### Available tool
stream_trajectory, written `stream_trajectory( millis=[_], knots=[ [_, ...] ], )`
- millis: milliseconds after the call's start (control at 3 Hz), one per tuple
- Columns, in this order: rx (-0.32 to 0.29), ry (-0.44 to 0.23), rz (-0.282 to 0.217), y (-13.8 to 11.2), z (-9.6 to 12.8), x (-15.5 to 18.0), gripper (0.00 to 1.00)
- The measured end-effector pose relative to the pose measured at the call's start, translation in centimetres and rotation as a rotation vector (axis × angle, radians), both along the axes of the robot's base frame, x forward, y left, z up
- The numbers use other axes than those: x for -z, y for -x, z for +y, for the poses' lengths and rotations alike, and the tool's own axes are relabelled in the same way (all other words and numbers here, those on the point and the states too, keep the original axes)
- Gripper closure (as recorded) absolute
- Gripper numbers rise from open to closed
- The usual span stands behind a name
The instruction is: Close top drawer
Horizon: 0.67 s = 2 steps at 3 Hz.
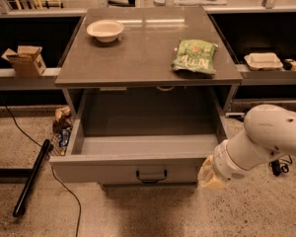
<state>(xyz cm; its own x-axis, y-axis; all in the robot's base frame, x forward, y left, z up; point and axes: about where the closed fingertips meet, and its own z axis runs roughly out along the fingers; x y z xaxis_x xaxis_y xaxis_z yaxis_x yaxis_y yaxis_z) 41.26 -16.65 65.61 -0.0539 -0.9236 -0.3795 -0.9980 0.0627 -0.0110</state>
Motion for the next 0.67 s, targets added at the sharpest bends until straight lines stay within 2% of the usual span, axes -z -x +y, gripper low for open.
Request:
stream_trajectory(
  millis=[333, 667],
  knots=[
    [0.021, -0.030, -0.004, -1.30, -0.09, 1.03, 1.00],
    [0.021, -0.032, -0.003, -1.35, -0.07, 1.13, 0.82]
  ],
)
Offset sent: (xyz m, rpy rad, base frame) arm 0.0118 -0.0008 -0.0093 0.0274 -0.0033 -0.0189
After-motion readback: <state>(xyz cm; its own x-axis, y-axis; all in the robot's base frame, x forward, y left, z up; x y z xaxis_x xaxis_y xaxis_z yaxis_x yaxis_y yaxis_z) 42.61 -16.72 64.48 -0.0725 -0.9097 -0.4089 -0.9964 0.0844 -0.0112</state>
